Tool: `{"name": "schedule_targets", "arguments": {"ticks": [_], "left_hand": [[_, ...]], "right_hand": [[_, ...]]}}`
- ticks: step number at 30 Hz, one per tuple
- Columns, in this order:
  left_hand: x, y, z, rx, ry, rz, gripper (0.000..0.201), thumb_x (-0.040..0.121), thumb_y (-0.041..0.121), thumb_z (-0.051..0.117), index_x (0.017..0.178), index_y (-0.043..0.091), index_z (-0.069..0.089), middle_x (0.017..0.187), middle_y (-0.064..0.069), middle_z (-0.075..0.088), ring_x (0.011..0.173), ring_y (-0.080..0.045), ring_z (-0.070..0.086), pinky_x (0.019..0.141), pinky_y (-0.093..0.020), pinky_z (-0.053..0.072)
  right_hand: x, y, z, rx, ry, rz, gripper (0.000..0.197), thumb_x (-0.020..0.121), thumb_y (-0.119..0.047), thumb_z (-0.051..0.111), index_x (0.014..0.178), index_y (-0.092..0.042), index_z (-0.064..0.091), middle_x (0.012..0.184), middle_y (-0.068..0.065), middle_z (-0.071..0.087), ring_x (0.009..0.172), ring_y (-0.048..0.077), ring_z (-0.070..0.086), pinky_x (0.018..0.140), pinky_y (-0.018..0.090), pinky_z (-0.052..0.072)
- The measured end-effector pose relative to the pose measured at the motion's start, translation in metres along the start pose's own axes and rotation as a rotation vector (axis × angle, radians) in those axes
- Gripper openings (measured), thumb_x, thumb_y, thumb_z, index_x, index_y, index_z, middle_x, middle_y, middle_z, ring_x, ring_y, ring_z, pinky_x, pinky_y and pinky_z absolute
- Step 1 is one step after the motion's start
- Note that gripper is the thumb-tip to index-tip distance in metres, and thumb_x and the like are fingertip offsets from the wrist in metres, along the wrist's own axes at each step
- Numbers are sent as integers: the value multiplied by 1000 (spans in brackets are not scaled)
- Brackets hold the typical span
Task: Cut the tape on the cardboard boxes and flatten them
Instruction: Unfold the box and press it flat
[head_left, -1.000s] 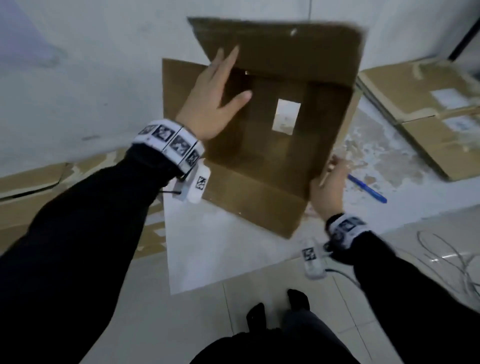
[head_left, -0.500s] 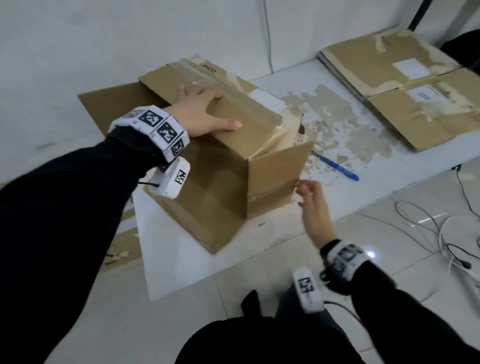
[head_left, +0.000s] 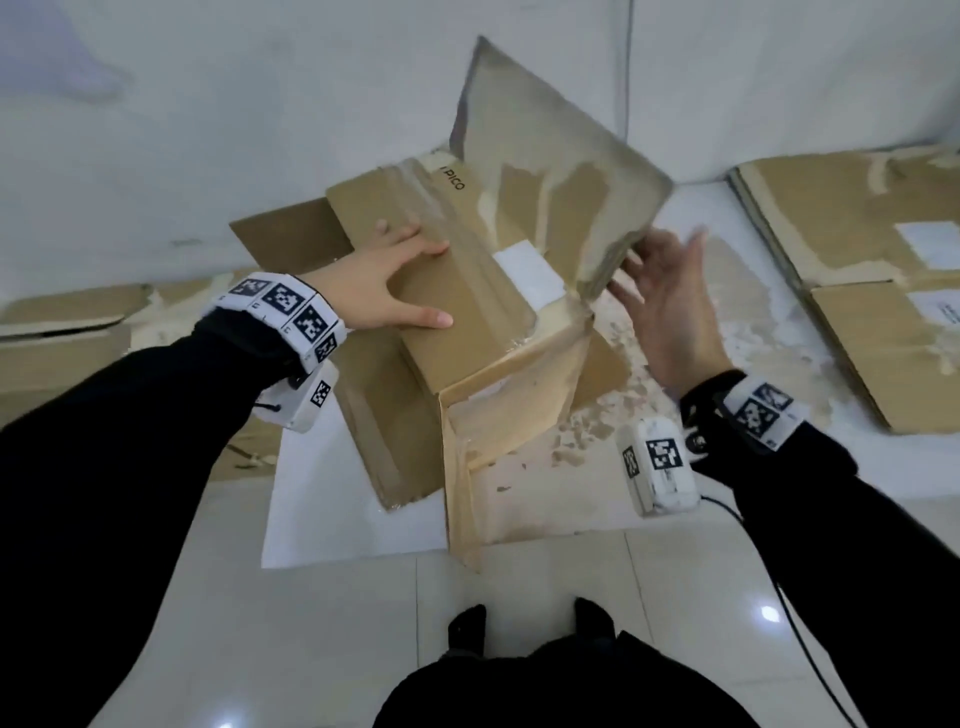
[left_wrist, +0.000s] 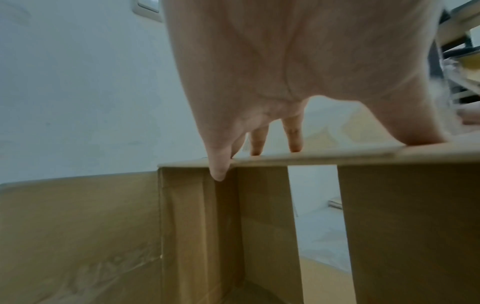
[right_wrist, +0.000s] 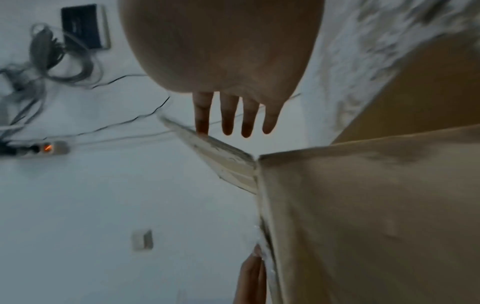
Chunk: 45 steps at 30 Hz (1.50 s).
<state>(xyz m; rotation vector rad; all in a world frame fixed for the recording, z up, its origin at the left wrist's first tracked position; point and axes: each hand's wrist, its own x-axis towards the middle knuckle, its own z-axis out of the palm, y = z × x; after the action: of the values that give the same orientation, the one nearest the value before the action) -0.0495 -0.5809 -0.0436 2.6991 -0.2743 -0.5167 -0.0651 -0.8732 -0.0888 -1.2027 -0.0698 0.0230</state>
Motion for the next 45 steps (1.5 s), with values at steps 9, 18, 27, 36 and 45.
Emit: {"name": "schedule_targets", "arguments": {"ticks": [9,18,27,36,45], "left_hand": [[-64,47,-10,73,419,-313,77,84,41,66,145,13,30,145,-15,37,133,-29,37,107,-41,33],[-20,182,66,49,327,-301,57,103,39,24,148,5,25,157,-16,20,145,-25,16,118,-37,10],[5,166,94,304,534,-565,87,90,69,26,146,4,27,157,-14,19,148,-26,6,117,-48,-2],[-16,136,100,406,471,-438,88,77,58,41,150,15,20,160,-11,6,148,-28,-3,118,-50,-4],[-57,127,126,364,571,-251,86,68,53,44,143,12,40,155,-8,29,146,-29,16,116,-49,14]], "right_hand": [[50,-5,27,-697,-602,171,84,78,-43,73,142,-20,24,145,-4,36,125,12,44,104,31,41],[67,-5,15,-803,-735,223,93,87,-29,65,150,-15,-2,142,3,38,119,14,46,93,21,41],[22,-23,-99,-955,-690,-164,12,92,-20,59,94,-9,63,87,4,65,78,19,61,74,42,51],[32,-24,-53,-776,-739,53,37,93,-41,53,126,-24,47,99,-2,60,89,17,66,84,42,56],[146,47,16,-1107,-479,-90,29,89,-22,48,114,-7,51,96,16,60,87,33,58,73,36,45]]}}
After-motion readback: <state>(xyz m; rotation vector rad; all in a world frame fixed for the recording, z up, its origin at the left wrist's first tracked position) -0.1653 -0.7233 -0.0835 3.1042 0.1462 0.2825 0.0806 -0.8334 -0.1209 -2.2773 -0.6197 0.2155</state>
